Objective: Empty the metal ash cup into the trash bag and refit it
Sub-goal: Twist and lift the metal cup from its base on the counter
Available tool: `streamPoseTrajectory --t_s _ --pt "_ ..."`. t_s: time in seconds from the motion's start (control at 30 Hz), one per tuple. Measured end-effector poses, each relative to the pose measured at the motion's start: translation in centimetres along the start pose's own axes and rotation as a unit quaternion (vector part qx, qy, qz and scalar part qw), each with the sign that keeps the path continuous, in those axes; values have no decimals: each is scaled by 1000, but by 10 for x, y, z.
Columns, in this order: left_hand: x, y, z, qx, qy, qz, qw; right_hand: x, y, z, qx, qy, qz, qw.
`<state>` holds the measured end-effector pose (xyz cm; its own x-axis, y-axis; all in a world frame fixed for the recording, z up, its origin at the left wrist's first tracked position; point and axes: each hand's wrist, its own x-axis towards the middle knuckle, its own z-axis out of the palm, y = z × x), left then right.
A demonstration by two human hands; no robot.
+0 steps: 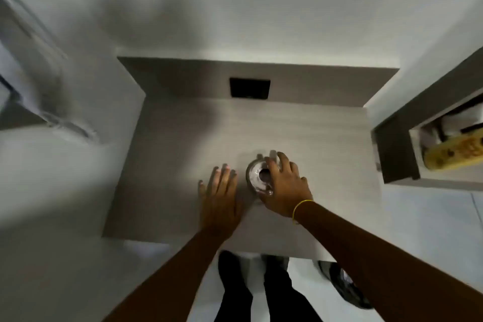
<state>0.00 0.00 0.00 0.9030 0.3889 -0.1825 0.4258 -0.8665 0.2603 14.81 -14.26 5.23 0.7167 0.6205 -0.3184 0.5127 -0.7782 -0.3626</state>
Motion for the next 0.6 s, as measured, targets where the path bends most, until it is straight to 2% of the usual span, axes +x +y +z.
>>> streamPoseTrajectory --t_s 0.1,0.33,0.6 --pt "-8 -1 25 -14 -48 -36 998 16 -2 7 -24 -21 -3 999" --pt "-11 -6 46 7 -7 -25 1000 43 -1 10 -91 -56 -66 992" --pt "-13 -7 52 -6 26 -18 999 56 -8 3 -115 -101 -85 985"
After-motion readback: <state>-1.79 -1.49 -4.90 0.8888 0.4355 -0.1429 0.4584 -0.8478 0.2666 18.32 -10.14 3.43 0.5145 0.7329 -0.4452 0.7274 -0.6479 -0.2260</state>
